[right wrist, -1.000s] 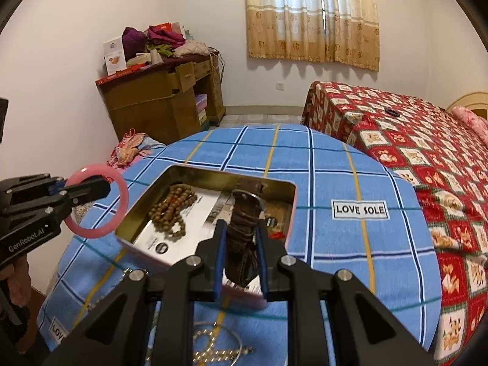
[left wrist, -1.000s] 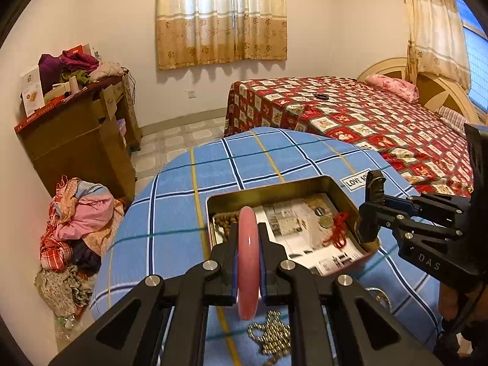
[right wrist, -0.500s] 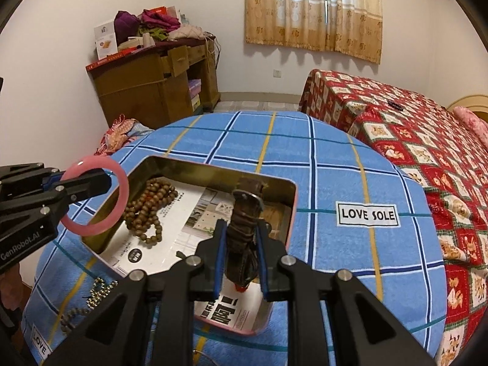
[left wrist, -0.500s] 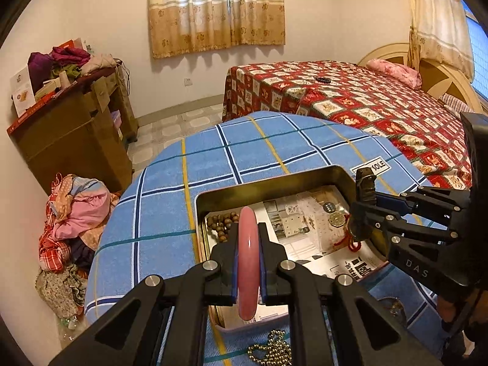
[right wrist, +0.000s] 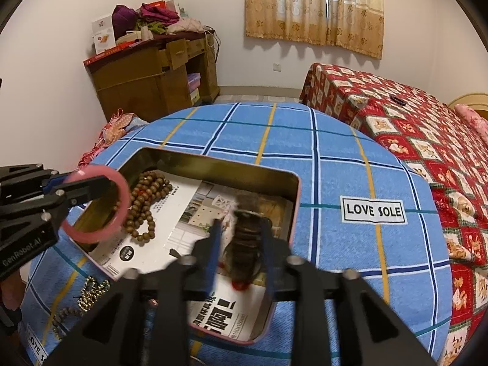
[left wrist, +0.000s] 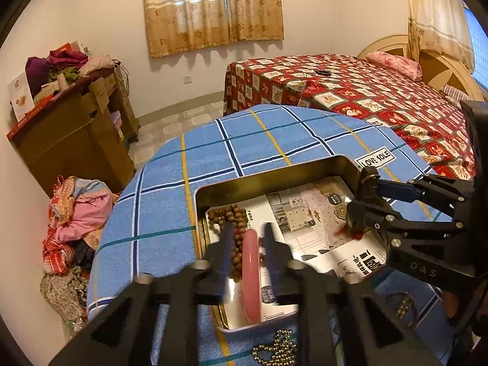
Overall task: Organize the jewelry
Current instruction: 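Release the pink bangle from the left gripper while the right gripper drops the brown keychain into the tin, then lower the left gripper onto the green jade bangle and grasp it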
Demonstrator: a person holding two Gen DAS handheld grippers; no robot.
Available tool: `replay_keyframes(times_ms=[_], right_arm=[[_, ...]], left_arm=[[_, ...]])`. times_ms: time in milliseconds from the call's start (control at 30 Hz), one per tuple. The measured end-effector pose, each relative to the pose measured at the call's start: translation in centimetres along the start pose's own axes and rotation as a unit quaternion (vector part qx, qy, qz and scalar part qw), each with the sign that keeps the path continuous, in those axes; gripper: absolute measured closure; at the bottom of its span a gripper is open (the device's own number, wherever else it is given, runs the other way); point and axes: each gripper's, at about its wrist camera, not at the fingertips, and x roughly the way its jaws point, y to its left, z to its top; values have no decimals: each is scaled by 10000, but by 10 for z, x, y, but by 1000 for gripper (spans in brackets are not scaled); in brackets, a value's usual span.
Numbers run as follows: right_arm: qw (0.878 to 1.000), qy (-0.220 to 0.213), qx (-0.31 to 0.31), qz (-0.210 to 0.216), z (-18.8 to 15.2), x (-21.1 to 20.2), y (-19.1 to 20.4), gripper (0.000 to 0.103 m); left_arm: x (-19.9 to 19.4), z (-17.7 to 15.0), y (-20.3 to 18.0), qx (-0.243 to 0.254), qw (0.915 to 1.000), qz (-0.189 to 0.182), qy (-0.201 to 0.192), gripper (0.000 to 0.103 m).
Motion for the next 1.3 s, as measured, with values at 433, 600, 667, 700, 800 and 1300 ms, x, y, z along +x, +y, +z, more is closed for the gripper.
replay_keyframes(times_ms=[433,600,667,700,800,1300], right_arm=[[9992,-214,270,-196,-14,-25,-5,33],[9991,-207,261,-251,-30,-39,-6,31],[9989,-202,327,-275,-38,-46,-9,31],[9988,-195,352,-282,-41,-49,-9,31],[9988,-96,378,-302,-54,-53,-9,31],[9980,209,477,-354,-92,-50,-9,31]], left_arm=[[-24,-22,18,-281,9986,408,-202,28],[-39,-46,20,-316,9978,544,-200,28],[-43,-57,19,-340,9978,555,-134,28],[-43,-62,18,-345,9979,533,-97,28],[-40,-74,13,-326,9983,477,38,28],[-42,-85,-21,-192,9996,33,186,28]])
